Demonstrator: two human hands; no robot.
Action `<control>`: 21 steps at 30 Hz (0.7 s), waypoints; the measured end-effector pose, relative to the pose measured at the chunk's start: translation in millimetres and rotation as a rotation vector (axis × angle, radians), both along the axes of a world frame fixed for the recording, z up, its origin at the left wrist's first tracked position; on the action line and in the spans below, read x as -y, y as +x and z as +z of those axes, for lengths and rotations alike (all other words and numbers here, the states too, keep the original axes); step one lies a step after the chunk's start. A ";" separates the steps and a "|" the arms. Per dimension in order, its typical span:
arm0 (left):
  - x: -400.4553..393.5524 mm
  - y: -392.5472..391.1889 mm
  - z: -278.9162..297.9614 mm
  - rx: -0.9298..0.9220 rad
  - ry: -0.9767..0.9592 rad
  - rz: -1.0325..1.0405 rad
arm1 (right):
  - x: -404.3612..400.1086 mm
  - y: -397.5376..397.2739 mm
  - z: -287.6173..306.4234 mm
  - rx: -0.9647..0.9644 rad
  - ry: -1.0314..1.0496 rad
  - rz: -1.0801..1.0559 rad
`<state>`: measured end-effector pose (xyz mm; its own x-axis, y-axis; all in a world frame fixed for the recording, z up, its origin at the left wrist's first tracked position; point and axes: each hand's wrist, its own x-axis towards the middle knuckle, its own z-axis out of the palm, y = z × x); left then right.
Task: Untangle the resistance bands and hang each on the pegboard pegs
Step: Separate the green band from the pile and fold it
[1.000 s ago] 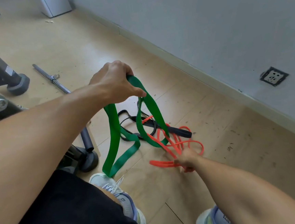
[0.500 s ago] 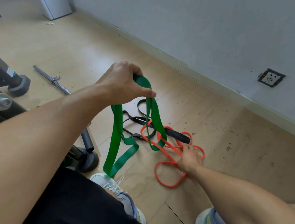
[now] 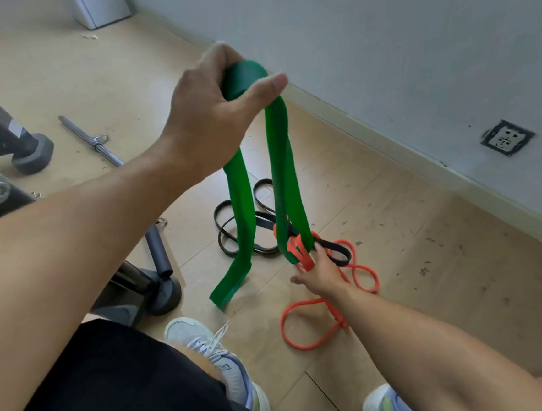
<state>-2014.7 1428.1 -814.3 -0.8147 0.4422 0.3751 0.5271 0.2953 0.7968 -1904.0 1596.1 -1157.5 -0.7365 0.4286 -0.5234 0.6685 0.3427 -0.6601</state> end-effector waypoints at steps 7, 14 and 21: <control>2.2 -9.5 -8.1 0.055 -0.234 -0.030 | -1.8 12.9 7.0 0.053 0.105 0.018; -3.2 -9.3 -43.3 0.203 -0.816 -0.099 | -39.8 -43.0 150.6 0.056 0.344 0.591; -8.3 -13.6 -42.0 0.200 -0.792 0.022 | -62.9 -26.9 296.5 -0.757 0.440 0.201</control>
<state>-2028.3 1436.4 -856.3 -0.8448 0.4982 -0.1952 0.3845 0.8190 0.4260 -1930.9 1659.0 -861.0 -0.9004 0.3014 0.3138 0.0079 0.7325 -0.6807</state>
